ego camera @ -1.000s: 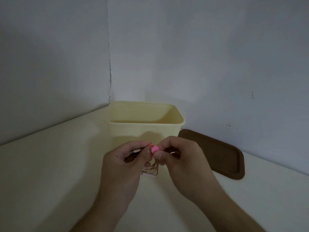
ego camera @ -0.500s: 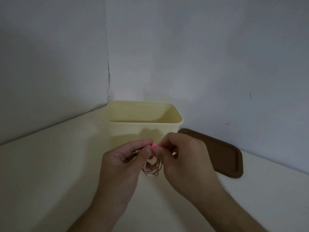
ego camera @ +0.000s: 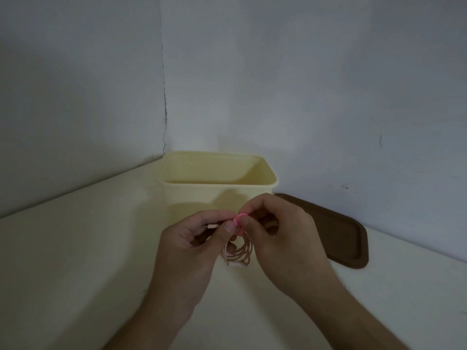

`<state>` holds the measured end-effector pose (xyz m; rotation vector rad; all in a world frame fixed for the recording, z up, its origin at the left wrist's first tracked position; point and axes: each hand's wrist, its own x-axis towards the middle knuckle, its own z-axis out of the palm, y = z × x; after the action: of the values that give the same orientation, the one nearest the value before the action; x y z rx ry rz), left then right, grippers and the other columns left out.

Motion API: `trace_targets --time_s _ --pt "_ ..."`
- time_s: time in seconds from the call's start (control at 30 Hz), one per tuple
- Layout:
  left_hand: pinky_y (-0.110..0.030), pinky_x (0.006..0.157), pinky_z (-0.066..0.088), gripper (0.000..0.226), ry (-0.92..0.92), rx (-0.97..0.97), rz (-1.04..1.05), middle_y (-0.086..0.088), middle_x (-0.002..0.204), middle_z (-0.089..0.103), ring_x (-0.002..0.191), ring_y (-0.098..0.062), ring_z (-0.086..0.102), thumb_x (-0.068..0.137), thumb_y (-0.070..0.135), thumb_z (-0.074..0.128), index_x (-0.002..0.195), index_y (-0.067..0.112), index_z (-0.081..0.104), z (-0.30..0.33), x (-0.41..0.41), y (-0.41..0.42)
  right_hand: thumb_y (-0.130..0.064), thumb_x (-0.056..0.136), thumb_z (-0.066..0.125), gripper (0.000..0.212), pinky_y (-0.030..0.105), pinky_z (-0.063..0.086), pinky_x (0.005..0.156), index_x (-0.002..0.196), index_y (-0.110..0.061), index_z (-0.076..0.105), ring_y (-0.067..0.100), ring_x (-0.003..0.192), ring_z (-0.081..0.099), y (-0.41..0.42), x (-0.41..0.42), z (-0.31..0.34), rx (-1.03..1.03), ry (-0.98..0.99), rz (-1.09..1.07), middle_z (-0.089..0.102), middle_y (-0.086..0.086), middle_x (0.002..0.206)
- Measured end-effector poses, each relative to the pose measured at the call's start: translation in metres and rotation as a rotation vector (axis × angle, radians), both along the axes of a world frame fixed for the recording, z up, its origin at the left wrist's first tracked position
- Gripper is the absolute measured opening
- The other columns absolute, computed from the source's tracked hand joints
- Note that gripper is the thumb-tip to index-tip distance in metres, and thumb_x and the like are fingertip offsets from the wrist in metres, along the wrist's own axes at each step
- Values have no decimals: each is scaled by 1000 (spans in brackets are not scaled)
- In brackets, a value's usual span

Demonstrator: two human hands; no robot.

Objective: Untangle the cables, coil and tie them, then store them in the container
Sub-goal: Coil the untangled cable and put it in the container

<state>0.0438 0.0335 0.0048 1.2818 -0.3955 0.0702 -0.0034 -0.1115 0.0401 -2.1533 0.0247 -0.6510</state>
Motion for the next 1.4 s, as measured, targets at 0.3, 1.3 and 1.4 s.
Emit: trace_targets --time_s 0.3,1.3,1.4 --pt "-23 60 56 18 14 -27 109 -10 83 80 66 -19 72 84 0 80 85 18 84 0 1 -2 -19 92 82 16 23 57 68 88 -28 69 8 77 71 5 1 -6 19 -52 3 72 -15 78" --pt "-37 73 55 13 -150 543 394 14 74 71 75 -7 68 100 46 54 97 39 64 15 32 13 -25 106 63 18 42 56 47 88 -28 62 27 59 69 -19 1 23 312 -62 -108 76 3 79" --pt "-42 78 60 8 -70 461 386 15 68 75 67 -10 73 93 46 63 93 38 64 3 18 12 -27 105 64 15 35 56 49 91 -23 65 17 59 68 -26 7 43 294 -91 -228 77 -1 79"
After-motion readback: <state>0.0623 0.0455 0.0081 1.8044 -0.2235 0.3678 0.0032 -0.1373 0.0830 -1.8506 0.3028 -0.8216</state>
